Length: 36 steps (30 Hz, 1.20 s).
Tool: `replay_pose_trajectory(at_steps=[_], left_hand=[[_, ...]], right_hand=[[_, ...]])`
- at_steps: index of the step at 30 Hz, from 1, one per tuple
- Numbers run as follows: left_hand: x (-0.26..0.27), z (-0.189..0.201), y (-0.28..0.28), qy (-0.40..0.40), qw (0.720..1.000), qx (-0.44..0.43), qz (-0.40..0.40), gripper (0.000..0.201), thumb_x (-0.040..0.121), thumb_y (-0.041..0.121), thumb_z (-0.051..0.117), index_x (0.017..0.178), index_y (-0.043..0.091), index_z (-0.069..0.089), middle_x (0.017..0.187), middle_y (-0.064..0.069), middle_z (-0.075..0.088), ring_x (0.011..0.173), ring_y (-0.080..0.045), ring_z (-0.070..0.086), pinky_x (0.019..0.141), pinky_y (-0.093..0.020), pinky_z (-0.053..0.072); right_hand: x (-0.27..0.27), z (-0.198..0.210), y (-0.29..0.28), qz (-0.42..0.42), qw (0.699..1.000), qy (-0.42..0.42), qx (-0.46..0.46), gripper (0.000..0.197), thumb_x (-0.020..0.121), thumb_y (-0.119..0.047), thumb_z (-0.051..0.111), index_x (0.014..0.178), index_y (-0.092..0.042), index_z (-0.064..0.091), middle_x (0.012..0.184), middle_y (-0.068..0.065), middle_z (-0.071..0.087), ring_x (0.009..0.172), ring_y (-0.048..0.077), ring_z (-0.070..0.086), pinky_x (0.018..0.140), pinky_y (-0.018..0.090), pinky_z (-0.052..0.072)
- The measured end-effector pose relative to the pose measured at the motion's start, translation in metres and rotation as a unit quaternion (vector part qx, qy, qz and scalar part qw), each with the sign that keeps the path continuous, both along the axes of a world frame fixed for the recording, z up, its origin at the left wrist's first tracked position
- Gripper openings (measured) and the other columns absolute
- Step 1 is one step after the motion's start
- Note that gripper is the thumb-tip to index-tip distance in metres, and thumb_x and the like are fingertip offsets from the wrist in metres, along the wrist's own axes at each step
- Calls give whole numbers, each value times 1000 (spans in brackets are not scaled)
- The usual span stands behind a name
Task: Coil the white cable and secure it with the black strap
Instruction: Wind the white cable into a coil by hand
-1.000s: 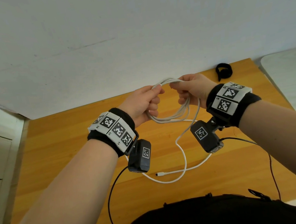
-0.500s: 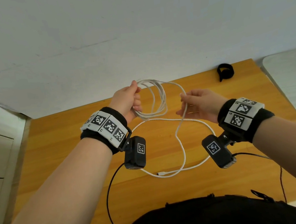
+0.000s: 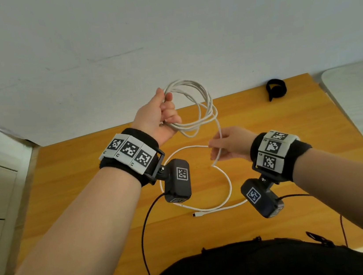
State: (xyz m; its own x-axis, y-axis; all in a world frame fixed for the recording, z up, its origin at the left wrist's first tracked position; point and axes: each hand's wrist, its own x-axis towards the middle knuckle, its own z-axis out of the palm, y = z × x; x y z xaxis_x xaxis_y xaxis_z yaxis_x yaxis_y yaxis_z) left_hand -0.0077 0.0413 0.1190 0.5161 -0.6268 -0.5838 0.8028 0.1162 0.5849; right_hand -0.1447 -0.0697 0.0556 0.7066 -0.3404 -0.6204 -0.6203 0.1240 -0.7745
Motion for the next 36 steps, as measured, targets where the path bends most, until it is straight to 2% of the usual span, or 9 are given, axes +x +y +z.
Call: replay_pose_trajectory(at_steps=[3, 6, 8, 13, 17, 20, 26, 31, 36], left_hand=[[1, 2, -3, 2, 999, -19, 37, 38, 98, 38, 43, 74, 10, 52, 41, 8, 31, 29, -4, 25, 34, -16, 24], [3, 1, -4, -7, 998, -34, 58, 38, 99, 38, 41, 74, 11, 51, 40, 8, 31, 29, -4, 25, 34, -16, 24], [5, 1, -4, -13, 997, -39, 69, 38, 99, 39, 40, 73, 12, 51, 39, 8, 31, 29, -4, 25, 34, -16, 25], [4, -2, -5, -76, 995, -10, 63, 38, 99, 39, 39, 72, 14, 50, 40, 8, 34, 30, -5, 27, 36, -17, 27], [0, -2, -7, -107, 993, 9, 41, 37, 99, 39, 38, 73, 15, 48, 43, 8, 37, 32, -5, 27, 41, -18, 28], [-2, -2, -6, -121, 992, 10, 28, 39, 99, 41, 36, 72, 15, 48, 44, 7, 39, 33, -5, 29, 47, -20, 27], [-7, -7, -9, -139, 990, 8, 24, 32, 101, 30, 33, 79, 12, 49, 53, 3, 40, 36, -7, 31, 50, -23, 28], [-13, -4, -14, -205, 978, 44, -3, 29, 102, 27, 30, 83, 14, 47, 56, 2, 40, 35, -7, 32, 51, -24, 30], [-19, -9, -17, -279, 957, 72, -30, 25, 102, 23, 30, 85, 15, 46, 66, 1, 40, 41, -7, 32, 55, -25, 30]], right_hand=[[-3, -7, 9, 78, 996, 8, -42, 14, 93, -18, 53, 80, -17, 57, 86, 0, 69, 92, 16, 63, 94, 34, 50], [-8, -13, 16, 113, 991, 4, -72, 17, 94, -10, 49, 79, -18, 51, 104, 9, 69, 102, 20, 59, 96, 39, 46], [-10, -15, 18, 112, 988, -4, -111, 14, 96, -6, 44, 86, -14, 51, 100, 16, 69, 98, 24, 61, 94, 40, 47], [-6, -11, 20, 100, 974, -17, -203, 30, 99, -12, 37, 126, -9, 49, 69, 2, 61, 71, 23, 62, 82, 38, 54], [-6, 0, 18, 124, 954, -21, -271, 29, 100, -22, 36, 115, -9, 58, 72, 5, 56, 62, 18, 51, 66, 35, 51], [-7, 4, 16, 173, 932, -18, -319, 31, 99, -25, 36, 105, -7, 60, 74, 9, 55, 65, 20, 49, 60, 30, 39], [-1, 10, 17, 274, 873, 59, -400, 33, 100, -27, 34, 97, -6, 60, 72, 3, 50, 71, 22, 51, 63, 30, 41], [3, 14, 22, 336, 818, 93, -458, 22, 97, -13, 42, 116, -11, 53, 112, 10, 45, 72, 20, 49, 67, 30, 47], [3, 31, 23, 367, 775, 41, -513, 33, 99, -39, 29, 128, -29, 43, 81, 3, 46, 70, 26, 53, 57, 31, 43]])
